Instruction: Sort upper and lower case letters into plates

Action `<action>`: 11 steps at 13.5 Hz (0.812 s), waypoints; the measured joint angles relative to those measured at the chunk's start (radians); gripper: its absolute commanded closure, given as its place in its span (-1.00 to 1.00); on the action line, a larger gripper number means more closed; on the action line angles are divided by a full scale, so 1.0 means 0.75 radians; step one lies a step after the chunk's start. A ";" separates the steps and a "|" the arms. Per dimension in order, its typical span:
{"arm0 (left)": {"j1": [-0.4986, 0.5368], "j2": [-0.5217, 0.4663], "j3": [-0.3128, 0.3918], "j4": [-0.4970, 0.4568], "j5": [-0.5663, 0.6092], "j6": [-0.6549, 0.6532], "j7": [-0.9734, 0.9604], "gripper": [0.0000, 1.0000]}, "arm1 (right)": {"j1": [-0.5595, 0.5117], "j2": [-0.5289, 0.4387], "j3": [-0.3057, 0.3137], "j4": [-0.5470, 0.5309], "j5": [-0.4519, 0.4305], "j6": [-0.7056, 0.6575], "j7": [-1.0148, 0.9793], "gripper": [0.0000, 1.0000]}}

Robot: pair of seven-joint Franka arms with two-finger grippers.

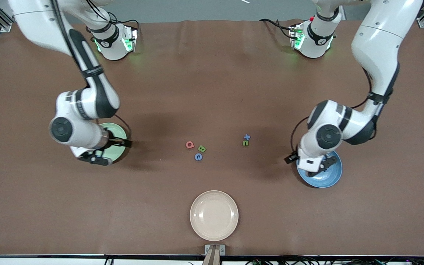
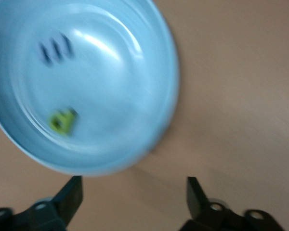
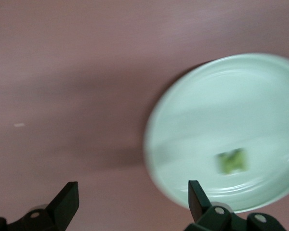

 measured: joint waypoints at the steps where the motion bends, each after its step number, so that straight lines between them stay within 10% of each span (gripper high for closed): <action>1: -0.038 0.001 -0.018 -0.001 0.000 0.002 -0.045 -0.83 | 0.092 0.006 0.003 -0.002 0.008 0.050 0.084 -1.00; 11: -0.342 0.153 -0.023 -0.019 0.091 0.277 -0.195 -0.06 | 0.526 0.354 -0.008 0.197 0.035 0.437 0.380 -0.75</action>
